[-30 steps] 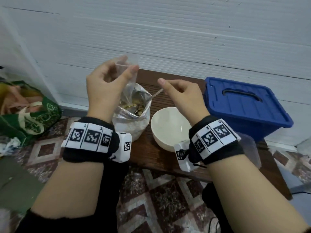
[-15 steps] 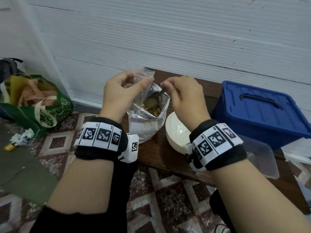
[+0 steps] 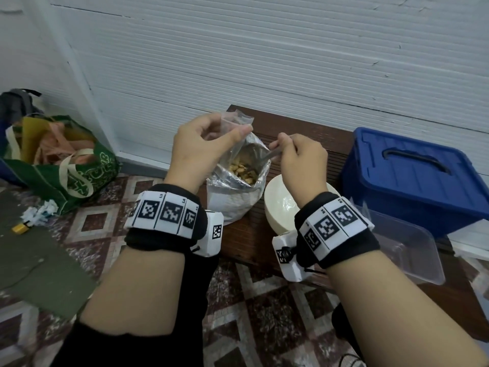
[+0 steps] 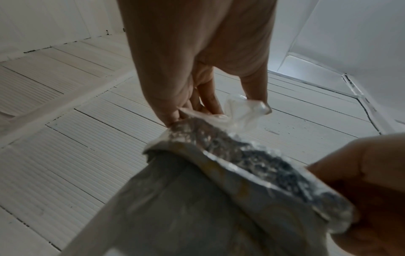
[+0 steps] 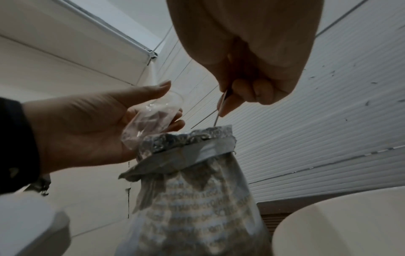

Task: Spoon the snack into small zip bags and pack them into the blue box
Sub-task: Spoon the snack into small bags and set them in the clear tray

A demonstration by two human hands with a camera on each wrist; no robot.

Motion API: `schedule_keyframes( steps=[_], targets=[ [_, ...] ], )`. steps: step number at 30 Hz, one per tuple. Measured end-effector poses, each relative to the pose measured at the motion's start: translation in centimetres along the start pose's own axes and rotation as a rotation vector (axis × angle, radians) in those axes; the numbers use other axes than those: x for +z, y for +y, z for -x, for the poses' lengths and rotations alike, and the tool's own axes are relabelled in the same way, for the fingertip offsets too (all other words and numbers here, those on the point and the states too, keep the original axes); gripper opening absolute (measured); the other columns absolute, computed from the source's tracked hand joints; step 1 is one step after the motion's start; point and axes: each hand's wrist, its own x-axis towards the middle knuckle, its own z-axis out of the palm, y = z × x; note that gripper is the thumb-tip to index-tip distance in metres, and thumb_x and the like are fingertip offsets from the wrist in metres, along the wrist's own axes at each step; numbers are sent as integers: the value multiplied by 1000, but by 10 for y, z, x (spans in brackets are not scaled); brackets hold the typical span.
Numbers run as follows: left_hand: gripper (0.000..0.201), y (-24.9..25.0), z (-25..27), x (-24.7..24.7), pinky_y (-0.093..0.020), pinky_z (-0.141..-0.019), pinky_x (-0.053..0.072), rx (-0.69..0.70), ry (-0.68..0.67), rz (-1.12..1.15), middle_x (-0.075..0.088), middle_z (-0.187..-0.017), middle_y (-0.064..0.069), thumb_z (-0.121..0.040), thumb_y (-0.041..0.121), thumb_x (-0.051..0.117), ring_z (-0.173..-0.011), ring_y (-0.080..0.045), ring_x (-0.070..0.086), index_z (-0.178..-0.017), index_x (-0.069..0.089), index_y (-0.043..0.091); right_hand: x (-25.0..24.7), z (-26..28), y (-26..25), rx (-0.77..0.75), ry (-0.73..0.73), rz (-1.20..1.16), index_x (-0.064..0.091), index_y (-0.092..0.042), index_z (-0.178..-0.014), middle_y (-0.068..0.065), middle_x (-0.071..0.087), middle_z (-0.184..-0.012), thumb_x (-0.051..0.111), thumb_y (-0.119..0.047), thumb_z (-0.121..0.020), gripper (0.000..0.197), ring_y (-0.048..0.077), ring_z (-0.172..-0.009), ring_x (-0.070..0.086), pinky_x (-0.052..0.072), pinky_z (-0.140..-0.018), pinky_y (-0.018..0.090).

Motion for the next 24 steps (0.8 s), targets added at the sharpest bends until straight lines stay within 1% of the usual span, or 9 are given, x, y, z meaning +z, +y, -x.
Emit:
schedule_keyframes(
  steps=[2, 5, 8, 10, 13, 16, 18, 20, 24],
  targets=[
    [40, 1, 0, -1, -44, -89, 56, -2, 2, 2, 74, -96, 1, -62, 53, 77, -97, -21, 67, -93, 71, 30, -3, -2, 2, 81, 32, -34, 66, -15, -76, 2, 66, -72, 43, -21, -100, 34, 15, -77, 62, 41, -69, 14],
    [31, 3, 0, -7, -38, -90, 56, 19, 32, -10, 74, -91, 7, -64, 48, 78, -97, -20, 67, -90, 71, 33, -9, -5, 2, 182, 95, -108, 63, -20, -71, 3, 66, -72, 42, -22, -100, 35, 13, -72, 62, 45, -68, 20],
    [26, 5, -2, -19, -20, -80, 55, 62, 40, -145, 72, -88, 13, -69, 44, 80, -87, -5, 67, -91, 70, 34, -18, -11, 1, 207, 147, -126, 66, -17, -76, -1, 64, -67, 43, -23, -100, 34, 7, -63, 58, 44, -60, 17],
    [36, 5, -4, -27, -7, -72, 48, 88, 15, -290, 67, -88, 19, -70, 44, 79, -81, 8, 61, -101, 68, 33, -23, -17, 0, 199, 172, -126, 68, -17, -77, -3, 63, -65, 43, -23, -100, 34, 6, -65, 57, 44, -62, 16],
    [57, 5, -6, -35, 5, -67, 37, 103, -17, -470, 62, -91, 21, -66, 47, 81, -84, 14, 53, -116, 65, 28, -33, -23, -5, 194, 199, -127, 68, -16, -76, -5, 62, -63, 43, -23, -100, 36, 7, -65, 58, 46, -67, 19],
    [53, 5, -8, -36, -2, -67, 36, 84, -55, -564, 60, -86, 21, -61, 49, 83, -84, 12, 52, -106, 64, 28, -42, -30, -12, 187, 228, -150, 63, -21, -66, -6, 61, -60, 42, -21, -100, 39, 6, -64, 59, 47, -70, 21],
    [49, 4, -9, -34, -10, -74, 37, 69, -110, -616, 61, -87, 20, -60, 50, 83, -89, 3, 56, -100, 61, 32, -46, -34, -16, 195, 242, -148, 65, -19, -68, -6, 60, -60, 42, -23, -100, 40, 2, -59, 55, 43, -63, 17],
    [48, 2, -11, -31, -22, -82, 43, 64, -156, -661, 63, -90, 17, -60, 51, 82, -95, -6, 58, -100, 62, 32, -49, -38, -19, 200, 248, -145, 68, -15, -73, -5, 60, -61, 41, -24, -101, 39, 0, -56, 54, 41, -58, 13],
    [54, -4, -16, -28, -34, -91, 49, 41, -180, -694, 66, -95, 11, -58, 55, 82, -97, -10, 60, -103, 68, 29, -51, -43, -20, 194, 237, -142, 68, -15, -75, -5, 61, -64, 42, -24, -100, 37, 4, -61, 56, 44, -64, 17]
  ],
)
